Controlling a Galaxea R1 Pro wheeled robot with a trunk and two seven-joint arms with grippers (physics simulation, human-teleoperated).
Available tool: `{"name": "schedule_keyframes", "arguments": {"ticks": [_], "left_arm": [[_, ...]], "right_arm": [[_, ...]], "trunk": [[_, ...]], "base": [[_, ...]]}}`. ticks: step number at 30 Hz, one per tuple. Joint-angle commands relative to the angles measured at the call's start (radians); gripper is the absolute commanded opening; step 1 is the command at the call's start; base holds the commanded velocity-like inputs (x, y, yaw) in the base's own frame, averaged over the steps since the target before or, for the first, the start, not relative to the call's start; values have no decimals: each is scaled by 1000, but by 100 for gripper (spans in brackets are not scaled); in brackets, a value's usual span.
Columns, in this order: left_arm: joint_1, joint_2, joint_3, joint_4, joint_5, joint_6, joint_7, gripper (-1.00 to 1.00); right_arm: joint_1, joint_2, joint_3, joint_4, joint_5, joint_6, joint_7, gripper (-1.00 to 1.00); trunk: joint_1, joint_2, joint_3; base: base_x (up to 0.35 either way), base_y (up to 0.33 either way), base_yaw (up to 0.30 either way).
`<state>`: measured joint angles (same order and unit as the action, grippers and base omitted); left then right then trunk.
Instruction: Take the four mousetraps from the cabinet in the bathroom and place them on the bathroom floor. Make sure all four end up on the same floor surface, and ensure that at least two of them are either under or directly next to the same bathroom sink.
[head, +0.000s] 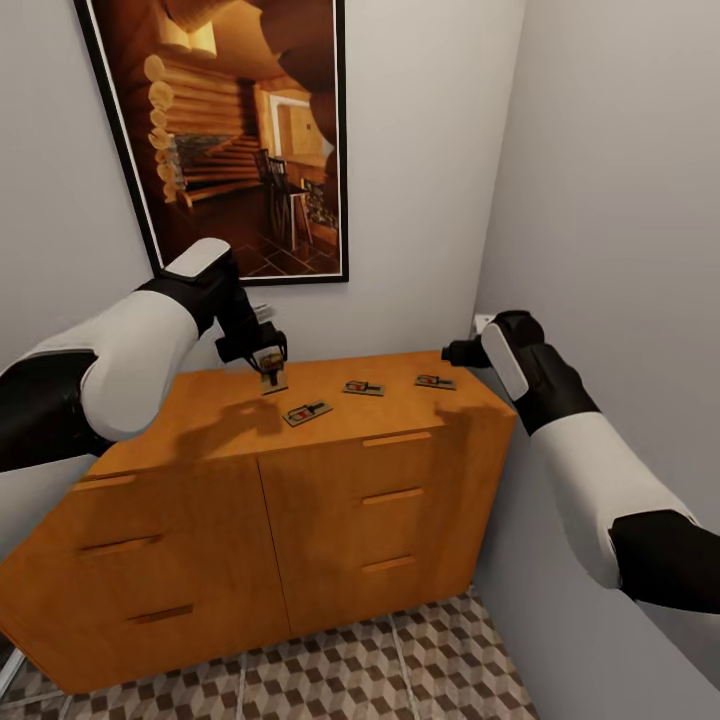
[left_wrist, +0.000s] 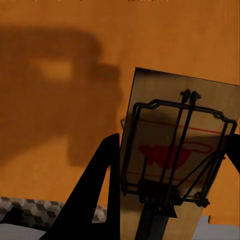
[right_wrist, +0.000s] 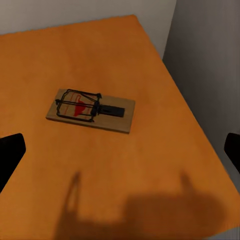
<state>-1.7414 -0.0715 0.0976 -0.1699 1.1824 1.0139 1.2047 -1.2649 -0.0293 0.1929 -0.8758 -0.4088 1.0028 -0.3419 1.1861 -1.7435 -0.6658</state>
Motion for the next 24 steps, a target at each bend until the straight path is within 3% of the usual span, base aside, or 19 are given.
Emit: {"name": "schedule_keyframes", "arguments": {"ticks": [1, 12, 24], "left_arm": [[-7, 0, 7, 0, -1, 9, 12, -100], [-117, 0, 7, 91, 0, 9, 13, -100], [-129, 2, 6, 106, -2, 8, 13, -100]], "right_arm": [[0, -1, 5, -1, -10, 2, -10, 100], [5, -2, 5, 1, -10, 1, -11, 100], [7, -4, 5, 1, -10, 1, -10, 100]], "trunk": [[0, 0, -1], [0, 0, -1], [0, 0, -1]], "base": [[0, 0, 0], [0, 0, 0], [0, 0, 0]]}}
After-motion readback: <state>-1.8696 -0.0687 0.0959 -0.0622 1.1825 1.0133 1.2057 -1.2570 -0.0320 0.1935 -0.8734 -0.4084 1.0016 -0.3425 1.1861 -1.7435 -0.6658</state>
